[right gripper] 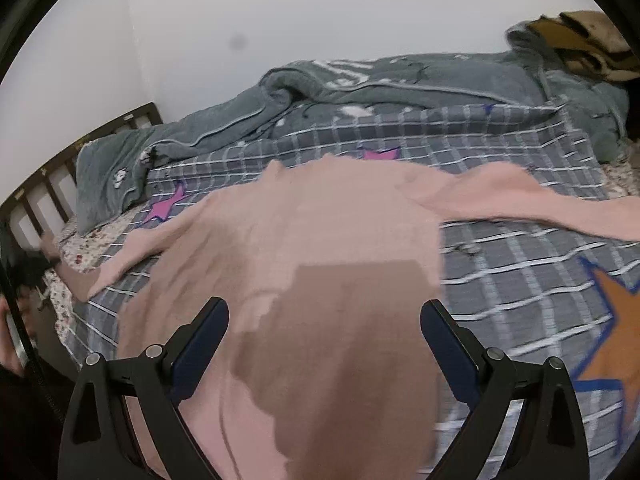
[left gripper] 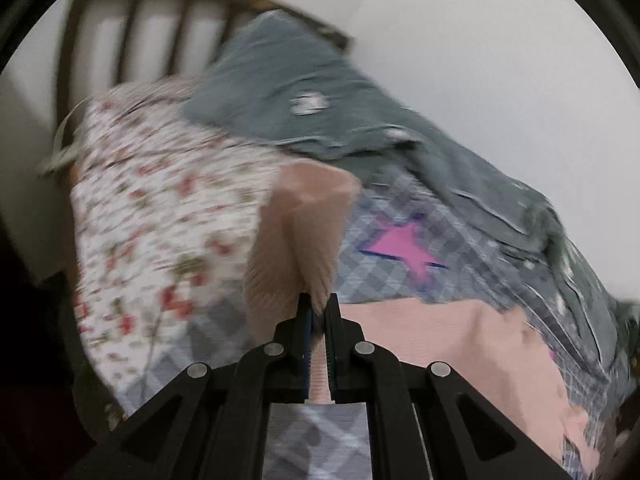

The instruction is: Fold small clothes

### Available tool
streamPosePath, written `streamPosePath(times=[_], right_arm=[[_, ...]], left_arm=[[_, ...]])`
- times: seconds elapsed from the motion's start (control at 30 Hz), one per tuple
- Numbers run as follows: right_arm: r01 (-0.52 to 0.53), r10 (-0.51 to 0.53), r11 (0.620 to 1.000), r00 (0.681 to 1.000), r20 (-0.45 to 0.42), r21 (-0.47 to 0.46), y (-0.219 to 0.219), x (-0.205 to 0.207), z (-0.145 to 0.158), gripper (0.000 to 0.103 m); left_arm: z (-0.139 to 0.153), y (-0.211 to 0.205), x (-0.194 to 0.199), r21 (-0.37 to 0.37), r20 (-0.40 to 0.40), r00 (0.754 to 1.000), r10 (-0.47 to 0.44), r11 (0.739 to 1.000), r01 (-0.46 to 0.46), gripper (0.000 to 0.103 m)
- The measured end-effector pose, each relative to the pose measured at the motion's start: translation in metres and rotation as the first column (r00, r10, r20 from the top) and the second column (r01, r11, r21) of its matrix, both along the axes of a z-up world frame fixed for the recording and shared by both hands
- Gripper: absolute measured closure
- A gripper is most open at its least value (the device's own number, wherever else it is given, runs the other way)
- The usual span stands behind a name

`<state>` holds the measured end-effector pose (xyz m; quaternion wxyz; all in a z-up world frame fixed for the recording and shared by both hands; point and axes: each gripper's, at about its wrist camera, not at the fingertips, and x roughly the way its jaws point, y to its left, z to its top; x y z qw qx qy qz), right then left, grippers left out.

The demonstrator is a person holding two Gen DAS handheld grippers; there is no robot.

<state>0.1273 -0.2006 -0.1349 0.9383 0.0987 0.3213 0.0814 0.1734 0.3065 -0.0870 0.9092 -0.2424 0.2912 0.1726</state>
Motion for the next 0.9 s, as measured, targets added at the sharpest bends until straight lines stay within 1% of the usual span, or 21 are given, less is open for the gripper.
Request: streamPosePath(times=[0.07,0.13,0.2,0.3,0.37,0.4,0.47,0.57,0.63,0.7,0.73,0.8,0.83,0.87,0.9], right_arm=[[0.035,-0.035,0.999,0.999,0.012,-0.033,-0.017,-0.008,0.001,0.008],[0.065,-0.064,0.996,0.998,0.021,-0.067,-0.032,-0.016,0.001,0.008],[0.091,-0.090,0.993,0.996,0.019,-0.078,-0.052,-0.024,0.002,0.008],[0.122,-0.122,0.991,0.992,0.013,-0.061,-0.080,-0.034,0.001,0.008],[0.155,-0.155,0.987,0.988,0.014,-0.040,-0.101,-0.043,0.000,0.008],[0.169,-0.169,0.985,0.986,0.014,-0.031,-0.110,-0.046,-0.001,0.008],[0.206,-0.206,0.978,0.978,0.010,-0.017,-0.128,-0.053,-0.004,0.008],[0.249,-0.249,0.967,0.968,0.011,-0.047,-0.144,-0.061,-0.007,0.008],[0.264,-0.264,0.963,0.965,0.002,-0.053,-0.152,-0.066,-0.011,0.008],[0.266,-0.267,0.963,0.964,-0.015,-0.052,-0.159,-0.071,-0.016,0.008],[0.272,-0.274,0.960,0.961,-0.024,-0.060,-0.162,-0.073,-0.019,0.008],[0.278,-0.281,0.958,0.959,-0.038,-0.069,-0.166,-0.074,-0.024,0.008],[0.279,-0.282,0.958,0.958,-0.044,-0.071,-0.168,-0.076,-0.026,0.008],[0.278,-0.282,0.958,0.958,-0.050,-0.071,-0.169,-0.075,-0.028,0.008],[0.277,-0.281,0.958,0.958,-0.055,-0.071,-0.168,-0.076,-0.030,0.008]], left_arm=[[0.013,-0.032,0.015,0.036,0.012,0.998,-0.059,0.998,0.058,0.097],[0.024,-0.073,0.034,0.076,0.025,0.991,-0.131,0.989,0.128,0.097],[0.034,-0.119,0.052,0.096,0.033,0.977,-0.211,0.974,0.207,0.097],[0.044,-0.193,0.076,0.139,0.027,0.941,-0.337,0.934,0.331,0.097],[0.046,-0.234,0.086,0.156,0.018,0.913,-0.407,0.904,0.399,0.097],[0.046,-0.260,0.091,0.162,0.009,0.892,-0.452,0.881,0.445,0.097],[0.039,-0.310,0.102,0.166,-0.026,0.851,-0.525,0.837,0.522,0.097],[0.018,-0.373,0.113,0.178,-0.084,0.807,-0.584,0.788,0.589,0.097],[0.003,-0.405,0.116,0.177,-0.118,0.780,-0.615,0.759,0.626,0.097],[-0.017,-0.438,0.118,0.172,-0.166,0.746,-0.645,0.725,0.666,0.097],[-0.025,-0.447,0.119,0.172,-0.185,0.736,-0.652,0.715,0.677,0.097],[-0.038,-0.458,0.119,0.161,-0.207,0.725,-0.657,0.708,0.688,0.095],[-0.043,-0.462,0.122,0.147,-0.214,0.720,-0.660,0.707,0.692,0.093],[-0.048,-0.465,0.121,0.125,-0.220,0.708,-0.671,0.701,0.703,0.086],[-0.050,-0.466,0.123,0.108,-0.226,0.698,-0.680,0.694,0.712,0.078]])
